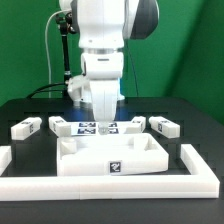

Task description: Assemble desk

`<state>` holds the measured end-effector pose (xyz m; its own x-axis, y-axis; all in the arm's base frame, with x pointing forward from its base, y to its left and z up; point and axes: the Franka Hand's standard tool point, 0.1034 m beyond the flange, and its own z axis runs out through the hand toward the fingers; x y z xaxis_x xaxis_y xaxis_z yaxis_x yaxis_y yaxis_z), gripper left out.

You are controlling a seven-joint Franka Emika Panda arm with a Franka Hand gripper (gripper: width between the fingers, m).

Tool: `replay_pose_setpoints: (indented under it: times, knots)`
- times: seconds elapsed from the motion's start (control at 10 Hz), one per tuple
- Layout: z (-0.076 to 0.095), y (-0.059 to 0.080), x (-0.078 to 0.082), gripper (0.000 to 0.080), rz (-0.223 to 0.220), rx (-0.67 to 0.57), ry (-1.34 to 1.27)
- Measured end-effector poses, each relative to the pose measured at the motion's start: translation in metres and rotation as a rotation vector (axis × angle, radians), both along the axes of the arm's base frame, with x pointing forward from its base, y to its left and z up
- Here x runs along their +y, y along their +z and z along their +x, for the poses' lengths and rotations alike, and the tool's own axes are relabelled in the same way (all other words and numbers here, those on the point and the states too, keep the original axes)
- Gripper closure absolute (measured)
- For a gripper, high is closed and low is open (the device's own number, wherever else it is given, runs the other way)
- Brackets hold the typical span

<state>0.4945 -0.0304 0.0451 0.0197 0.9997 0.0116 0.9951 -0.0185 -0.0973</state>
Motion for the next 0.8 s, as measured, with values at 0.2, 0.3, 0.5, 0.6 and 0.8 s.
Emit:
replay_pose_setpoints:
  times: [0.2,0.3,0.5,0.6,0.8]
  knots:
    - [-0.005,-0.019,0.000,0.0150,0.007,0.004,-0.007]
    - [-0.008,-0.029,0.001,0.0150,0.011,0.009,-0.011]
    - [-0.003,-0.037,0.007,0.0150,0.015,-0.030,-0.033]
    - [-0.004,-0.037,0.006,0.0150,0.015,-0.025,-0.034]
    - [-0.005,-0.037,0.005,0.0244,0.015,-0.025,-0.035]
